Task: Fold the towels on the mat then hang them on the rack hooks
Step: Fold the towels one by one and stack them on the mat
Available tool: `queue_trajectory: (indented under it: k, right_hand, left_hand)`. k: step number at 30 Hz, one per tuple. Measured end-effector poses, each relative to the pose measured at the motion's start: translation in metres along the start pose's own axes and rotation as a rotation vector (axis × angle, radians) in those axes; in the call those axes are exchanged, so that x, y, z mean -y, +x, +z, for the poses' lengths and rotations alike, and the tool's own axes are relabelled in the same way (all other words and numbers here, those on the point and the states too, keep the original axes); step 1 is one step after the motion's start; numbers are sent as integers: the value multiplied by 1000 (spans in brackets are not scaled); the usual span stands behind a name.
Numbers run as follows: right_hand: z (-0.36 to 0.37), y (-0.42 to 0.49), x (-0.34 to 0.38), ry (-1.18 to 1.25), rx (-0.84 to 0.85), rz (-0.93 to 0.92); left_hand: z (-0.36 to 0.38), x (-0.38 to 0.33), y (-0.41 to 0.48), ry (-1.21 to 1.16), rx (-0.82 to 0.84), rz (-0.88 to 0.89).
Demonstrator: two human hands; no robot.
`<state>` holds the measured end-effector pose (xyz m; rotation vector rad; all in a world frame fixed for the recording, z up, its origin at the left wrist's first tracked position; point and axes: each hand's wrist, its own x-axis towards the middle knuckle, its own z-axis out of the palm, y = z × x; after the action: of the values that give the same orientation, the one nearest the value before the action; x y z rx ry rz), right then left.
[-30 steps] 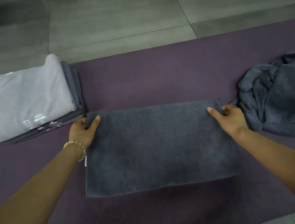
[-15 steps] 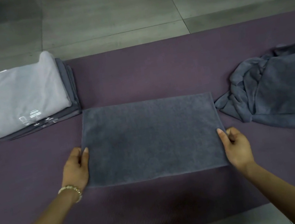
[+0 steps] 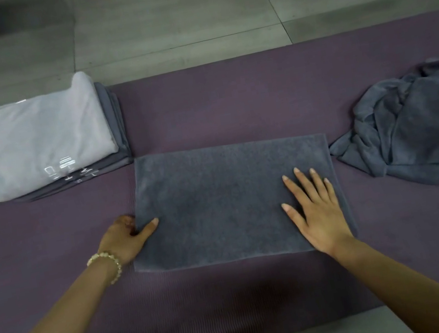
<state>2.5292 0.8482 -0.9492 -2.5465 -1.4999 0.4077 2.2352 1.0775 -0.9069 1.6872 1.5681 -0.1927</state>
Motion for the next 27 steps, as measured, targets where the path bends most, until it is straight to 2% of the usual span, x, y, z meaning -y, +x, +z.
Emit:
queue_trajectory:
  k: [3,5,8,10,12,14,15,17,19,21,23,25,27]
  right_hand:
    - [9,3,-3,-72,45,18]
    - [11,4,-3,-90,45,26]
    - [10,5,-5,-54,27,16]
    - [5,6,1,128,-36,67]
    - [-6,8,14,430,-162,217]
    - [-19,15,23,939,-186,416]
    - [-29,18,25,1214,-103,497]
    - [-43,22,19,1539,84,627]
    - [-50,25,3,1586,123,790]
    - [-50,27,-7,1569,110,837]
    - [-45,30,-4,1444,76,784]
    - [-40,28,8,1209,-59,714]
    - [-31,22,19,926,-198,592]
  left_hand:
    - [-8,-17,-2,-279,248,-70]
    - [-10,-22,-1,-509,336,-100]
    - [-3,-44,-11,-636,389,30]
    - [11,-71,-25,-639,407,153]
    - [24,-106,-44,-680,453,264]
    - [41,-136,-60,-682,579,359]
    - [48,-147,-67,-658,648,381]
    - [60,-161,-74,-591,663,436]
    - [73,-157,-68,-321,424,579]
    - [88,-139,-51,93,182,718]
    - [105,-118,-40,401,148,739]
    - [121,-105,-38,547,107,750]
    - [132,-100,-37,561,34,764]
